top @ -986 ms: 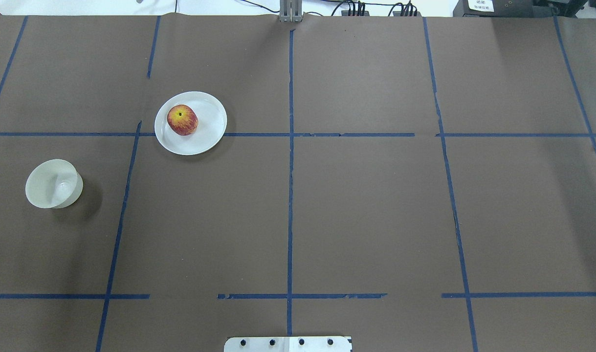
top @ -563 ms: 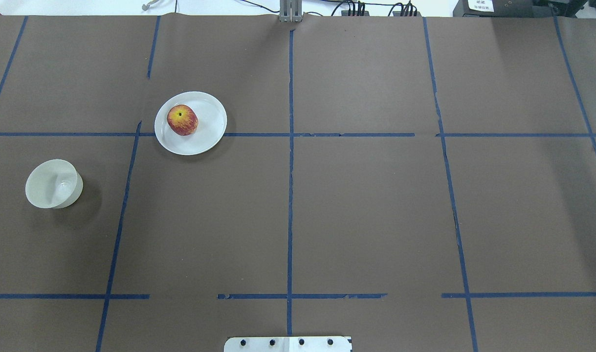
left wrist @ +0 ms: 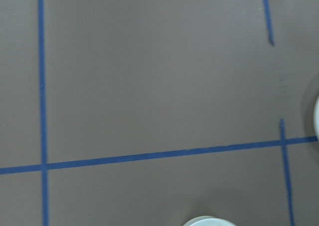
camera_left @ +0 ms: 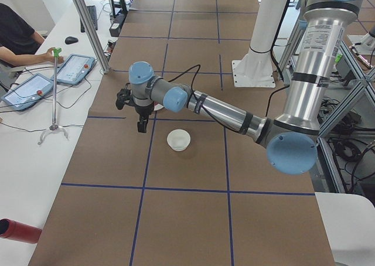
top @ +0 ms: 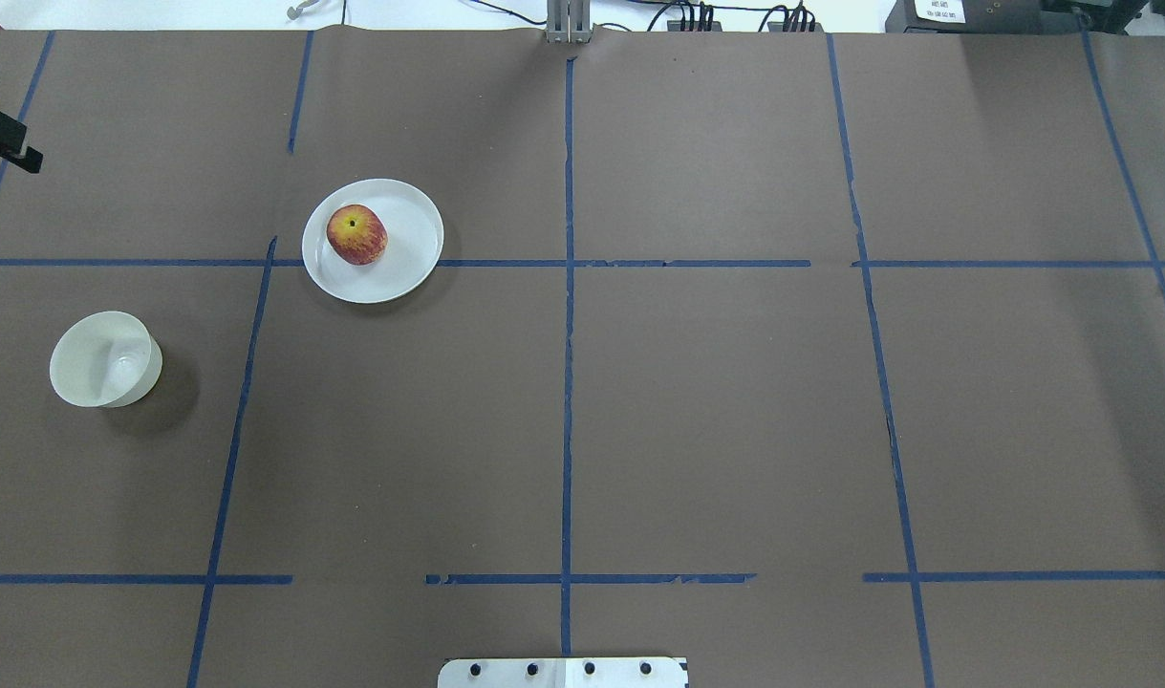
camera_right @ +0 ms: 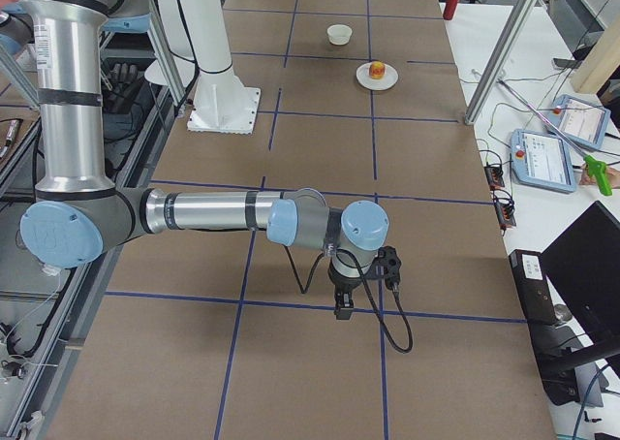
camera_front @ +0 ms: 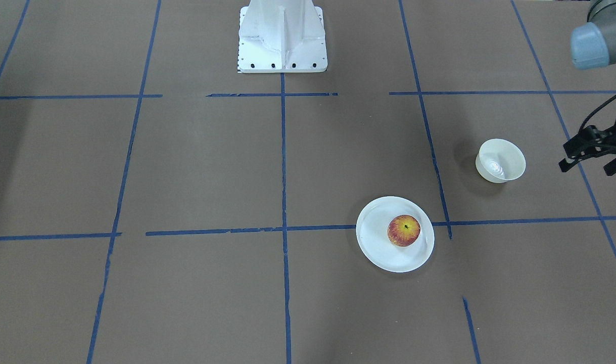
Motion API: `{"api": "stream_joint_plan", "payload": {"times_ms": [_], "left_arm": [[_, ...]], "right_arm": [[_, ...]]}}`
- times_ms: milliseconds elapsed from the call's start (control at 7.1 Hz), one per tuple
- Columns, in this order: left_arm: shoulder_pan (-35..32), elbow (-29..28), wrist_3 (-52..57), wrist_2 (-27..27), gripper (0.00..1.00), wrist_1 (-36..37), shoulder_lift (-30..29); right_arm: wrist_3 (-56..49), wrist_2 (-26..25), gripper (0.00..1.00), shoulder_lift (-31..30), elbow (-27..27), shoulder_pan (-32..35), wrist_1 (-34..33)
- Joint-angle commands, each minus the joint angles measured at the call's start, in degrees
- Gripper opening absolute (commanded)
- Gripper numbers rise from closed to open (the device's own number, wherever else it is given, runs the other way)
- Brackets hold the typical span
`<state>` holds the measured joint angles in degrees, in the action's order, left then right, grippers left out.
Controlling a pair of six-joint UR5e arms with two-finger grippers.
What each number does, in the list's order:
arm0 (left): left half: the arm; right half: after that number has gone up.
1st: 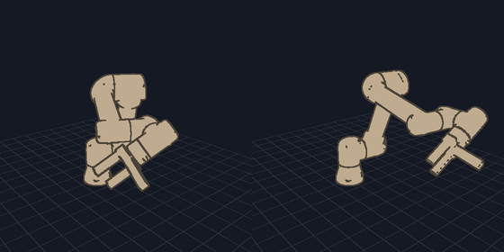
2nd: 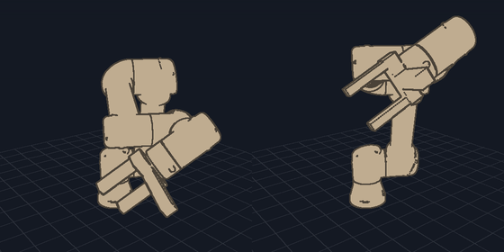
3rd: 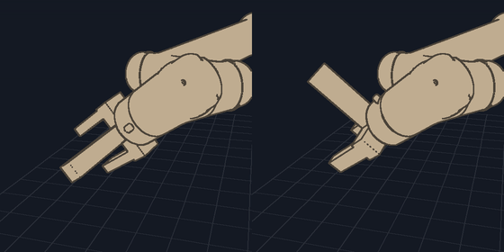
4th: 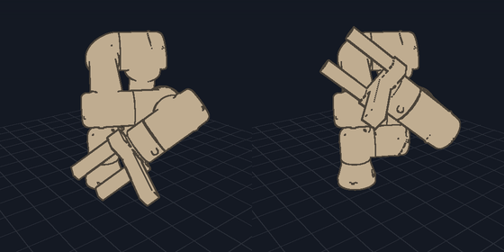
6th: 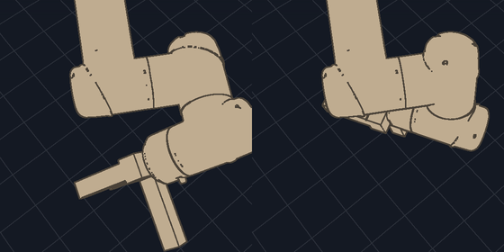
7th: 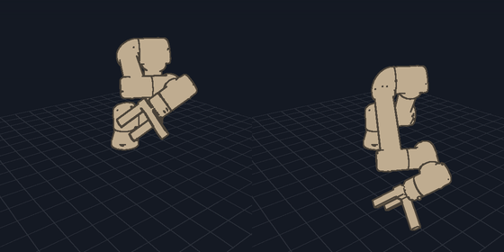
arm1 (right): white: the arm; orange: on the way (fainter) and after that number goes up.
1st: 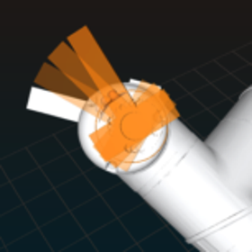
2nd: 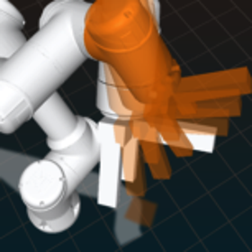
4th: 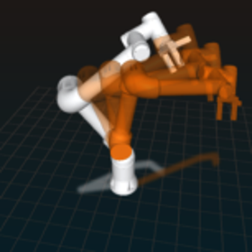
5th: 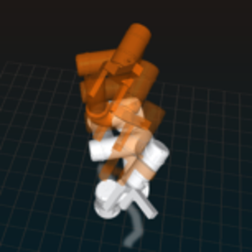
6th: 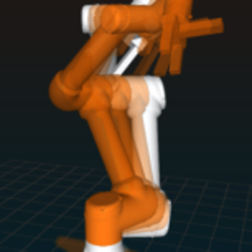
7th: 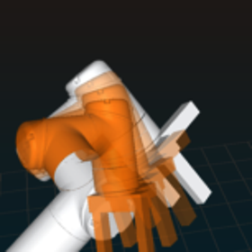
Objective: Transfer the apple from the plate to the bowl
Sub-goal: 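Move the left gripper over the apple on the white plate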
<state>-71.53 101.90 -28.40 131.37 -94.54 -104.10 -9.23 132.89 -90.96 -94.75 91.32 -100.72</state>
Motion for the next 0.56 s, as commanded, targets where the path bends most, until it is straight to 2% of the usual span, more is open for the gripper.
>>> {"api": "stream_joint_plan", "payload": {"times_ms": [0,282,423], "left_arm": [[5.42,-0.47,-5.77,-2.08,1.0,-0.03,-3.91],[15.33,-1.7,-17.87,-9.35,1.0,-0.12,-9.17],[17.63,-5.71,-21.22,-9.55,1.0,-0.12,-12.94]], "right_arm": [[0.0,0.0,1.0,0.0,0.0,0.0,0.0],[0.0,0.0,1.0,0.0,0.0,0.0,0.0],[0.0,0.0,1.0,0.0,0.0,0.0,0.0]]}}
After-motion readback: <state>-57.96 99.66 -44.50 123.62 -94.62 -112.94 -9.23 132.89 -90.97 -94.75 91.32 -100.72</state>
